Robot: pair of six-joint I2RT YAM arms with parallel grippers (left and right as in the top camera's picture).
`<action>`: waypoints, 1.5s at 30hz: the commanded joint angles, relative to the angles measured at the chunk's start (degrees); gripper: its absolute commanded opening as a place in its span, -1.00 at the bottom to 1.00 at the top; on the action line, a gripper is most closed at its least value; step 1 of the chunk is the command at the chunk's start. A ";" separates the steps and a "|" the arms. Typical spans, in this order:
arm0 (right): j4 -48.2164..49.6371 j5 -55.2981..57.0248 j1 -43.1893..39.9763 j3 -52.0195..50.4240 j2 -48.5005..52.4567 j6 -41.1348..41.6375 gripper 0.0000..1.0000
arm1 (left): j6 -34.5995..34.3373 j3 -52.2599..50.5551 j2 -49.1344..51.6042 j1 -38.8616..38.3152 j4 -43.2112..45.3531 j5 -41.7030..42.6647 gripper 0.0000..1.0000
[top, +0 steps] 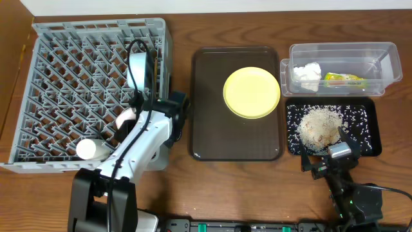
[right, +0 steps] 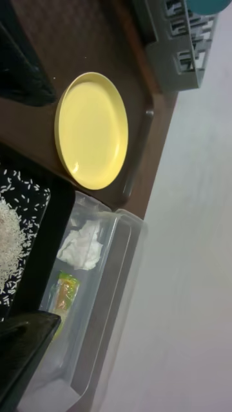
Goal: Sort waste into correct bins and load items into the dishwasher
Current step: 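Carry the white bowl with the left gripper into the dish rack, then lower the white bowl into the rack and open the left gripper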
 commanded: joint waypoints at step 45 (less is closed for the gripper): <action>-0.13 -0.02 0.50 -0.13 -0.35 -0.63 0.99 | 27.30 15.30 0.61 11.37 45.03 22.99 0.06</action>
